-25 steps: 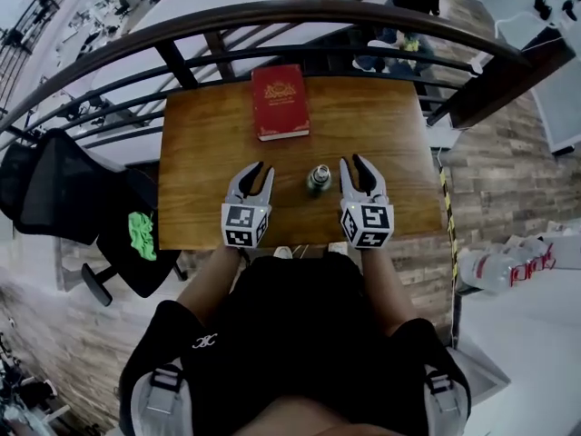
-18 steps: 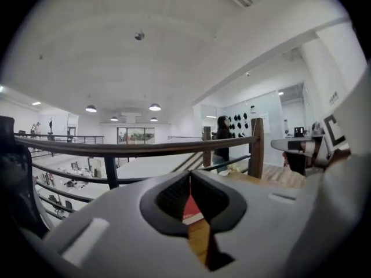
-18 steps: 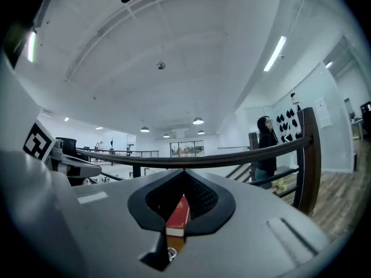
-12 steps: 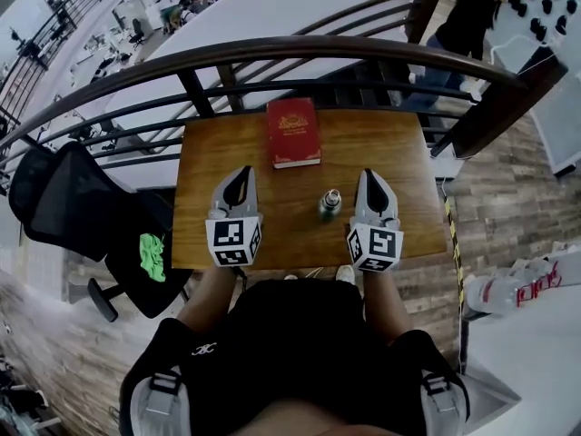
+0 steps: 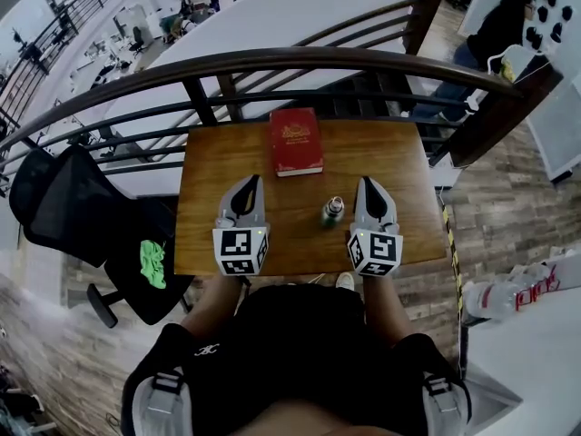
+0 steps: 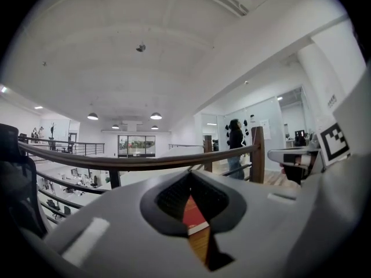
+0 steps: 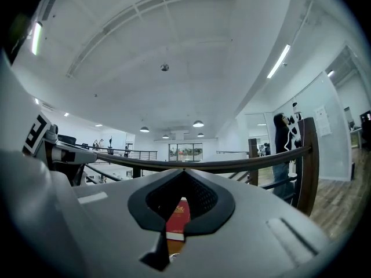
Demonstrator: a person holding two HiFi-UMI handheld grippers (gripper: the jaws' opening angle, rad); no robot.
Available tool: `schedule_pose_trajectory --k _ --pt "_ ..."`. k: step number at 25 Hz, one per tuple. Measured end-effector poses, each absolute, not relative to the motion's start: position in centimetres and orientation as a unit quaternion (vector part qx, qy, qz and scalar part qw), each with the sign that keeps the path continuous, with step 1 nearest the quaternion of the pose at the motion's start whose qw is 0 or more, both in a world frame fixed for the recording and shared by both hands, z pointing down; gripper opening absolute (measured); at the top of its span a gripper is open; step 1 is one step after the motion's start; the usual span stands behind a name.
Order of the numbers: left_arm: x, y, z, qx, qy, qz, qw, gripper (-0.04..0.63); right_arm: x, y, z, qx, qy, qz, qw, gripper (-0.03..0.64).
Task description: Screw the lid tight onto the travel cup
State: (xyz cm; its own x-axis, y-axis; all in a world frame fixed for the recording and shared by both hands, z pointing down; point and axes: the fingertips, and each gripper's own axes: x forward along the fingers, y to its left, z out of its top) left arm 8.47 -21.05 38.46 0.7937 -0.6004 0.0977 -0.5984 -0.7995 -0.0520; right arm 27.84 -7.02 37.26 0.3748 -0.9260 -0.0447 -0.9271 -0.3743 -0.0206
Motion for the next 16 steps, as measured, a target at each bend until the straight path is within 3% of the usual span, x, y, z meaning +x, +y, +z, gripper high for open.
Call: schedule_pose_trajectory --k 16 --pt "7.8 -22.1 39.1 -0.948 0.312 -0.062 -0.011 0.054 26.6 -7.4 37.5 -0.824 0.566 0.011 0.02 0.003"
